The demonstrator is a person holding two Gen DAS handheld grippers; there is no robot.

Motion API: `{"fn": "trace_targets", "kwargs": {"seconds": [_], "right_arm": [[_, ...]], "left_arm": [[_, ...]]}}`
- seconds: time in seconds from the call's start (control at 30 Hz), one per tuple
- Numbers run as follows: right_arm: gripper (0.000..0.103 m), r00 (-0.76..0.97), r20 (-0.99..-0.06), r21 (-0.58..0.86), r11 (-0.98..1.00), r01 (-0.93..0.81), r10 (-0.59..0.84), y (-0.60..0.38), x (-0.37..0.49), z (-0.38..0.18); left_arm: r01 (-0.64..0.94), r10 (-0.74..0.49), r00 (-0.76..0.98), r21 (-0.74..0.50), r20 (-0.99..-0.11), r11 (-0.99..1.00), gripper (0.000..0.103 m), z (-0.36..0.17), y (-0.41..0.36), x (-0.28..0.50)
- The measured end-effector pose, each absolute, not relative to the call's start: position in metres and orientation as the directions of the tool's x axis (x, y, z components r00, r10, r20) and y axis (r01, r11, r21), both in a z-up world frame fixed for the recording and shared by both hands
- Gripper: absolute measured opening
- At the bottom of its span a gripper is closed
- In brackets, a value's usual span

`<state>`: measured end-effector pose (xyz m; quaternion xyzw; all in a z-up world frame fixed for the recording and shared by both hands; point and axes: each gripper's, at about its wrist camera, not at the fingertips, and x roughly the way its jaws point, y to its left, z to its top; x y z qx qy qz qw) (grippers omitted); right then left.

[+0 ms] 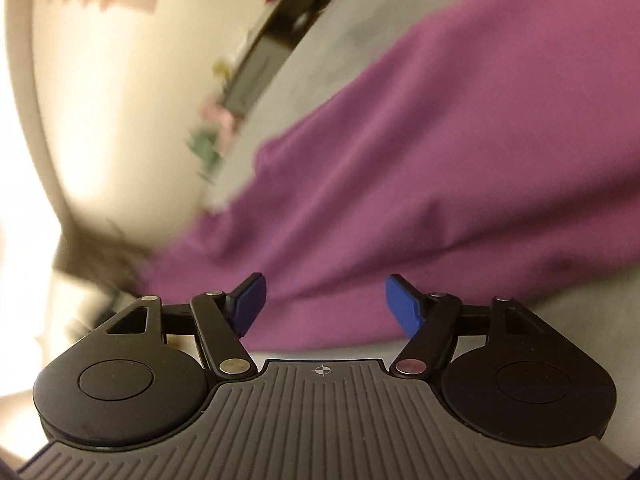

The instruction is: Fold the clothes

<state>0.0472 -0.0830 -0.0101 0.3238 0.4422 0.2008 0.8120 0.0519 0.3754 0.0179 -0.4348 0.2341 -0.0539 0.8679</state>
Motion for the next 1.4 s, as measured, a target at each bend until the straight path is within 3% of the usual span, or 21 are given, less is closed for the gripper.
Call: {"fn": "trace_targets", "kwargs": {"seconds": [0.1,0.2,0.3,0.37,0.43,0.47,0.5,0.53,0.73,0.83,0.97,1.0,1.03,1.1,1.13,1.27,1.4], "right_arm": [[0.07,0.604,-0.672,0.354,0.902,-0.246,0.428,-0.046,0.037,0.018],[0.069,0.688,-0.687,-0.112,0.9,-0.421,0.237,-0.01,0.015,0.024],[0.063,0.707,-0.693,-0.353,0.789,-0.502,0.14,0.008,0.014,0.009],[0.06,0.72,-0.684,-0.405,0.758,-0.512,0.121,0.01,0.019,0.005],[0.059,0.712,-0.691,-0.414,0.74,-0.531,0.125,0.008,0.024,0.008],[0.044,0.706,-0.696,-0.414,0.732,-0.541,0.129,0.006,0.026,0.01],[0.015,0.689,-0.713,-0.406,0.724,-0.557,0.131,0.005,0.03,0.012],[0.0,0.683,-0.719,-0.408,0.718,-0.564,0.128,0.003,0.031,0.014],[0.0,0.713,-0.674,-0.389,0.726,-0.566,0.195,-0.021,-0.012,0.058],[0.0,0.679,-0.711,-0.394,0.697,-0.599,0.181,-0.025,-0.022,0.04],[0.001,0.653,-0.739,-0.388,0.689,-0.613,0.165,-0.027,-0.02,0.012],[0.005,0.653,-0.738,-0.37,0.705,-0.605,0.173,-0.029,-0.018,0.012],[0.009,0.643,-0.743,-0.343,0.717,-0.606,0.188,-0.032,-0.016,0.016],[0.031,0.621,-0.751,-0.289,0.734,-0.615,0.225,-0.038,-0.011,0.023],[0.035,0.612,-0.75,-0.251,0.747,-0.615,0.252,-0.044,-0.012,0.031],[0.042,0.589,-0.7,-0.033,0.807,-0.59,0.402,-0.073,-0.007,0.075],[0.046,0.578,-0.645,0.119,0.813,-0.57,0.5,-0.07,0.035,0.103]], "left_arm": [[-0.114,-0.302,0.886,-0.796,-0.353,0.595,0.004,0.017,0.379,0.05],[-0.106,-0.313,0.882,-0.796,-0.352,0.596,0.004,0.018,0.376,0.052],[-0.095,-0.327,0.876,-0.791,-0.354,0.604,0.004,0.02,0.372,0.055],[-0.106,-0.325,0.87,-0.784,-0.372,0.612,0.004,0.019,0.372,0.054],[-0.125,-0.32,0.861,-0.775,-0.395,0.62,0.005,0.019,0.372,0.05],[-0.134,-0.317,0.857,-0.77,-0.406,0.624,0.005,0.019,0.372,0.049],[-0.143,-0.314,0.853,-0.765,-0.418,0.628,0.005,0.018,0.373,0.047],[-0.152,-0.31,0.848,-0.759,-0.429,0.632,0.005,0.018,0.373,0.046],[-0.206,-0.291,0.819,-0.726,-0.495,0.656,0.005,0.017,0.375,0.036],[-0.371,-0.225,0.699,-0.612,-0.679,0.698,0.005,-0.005,0.37,0.038],[-0.415,-0.18,0.617,-0.511,-0.766,0.753,0.009,-0.014,0.361,0.051],[-0.427,-0.154,0.606,-0.482,-0.78,0.765,0.014,-0.014,0.359,0.052],[-0.438,-0.121,0.603,-0.454,-0.789,0.776,0.021,-0.011,0.358,0.051],[-0.46,-0.052,0.627,-0.424,-0.777,0.78,0.033,-0.003,0.358,0.042],[-0.468,-0.027,0.647,-0.425,-0.762,0.775,0.04,0.002,0.36,0.037],[-0.476,0.049,0.732,-0.458,-0.68,0.751,0.046,0.023,0.368,0.021],[-0.38,0.01,0.735,-0.4,-0.678,0.834,0.052,0.038,0.361,0.064]]}}
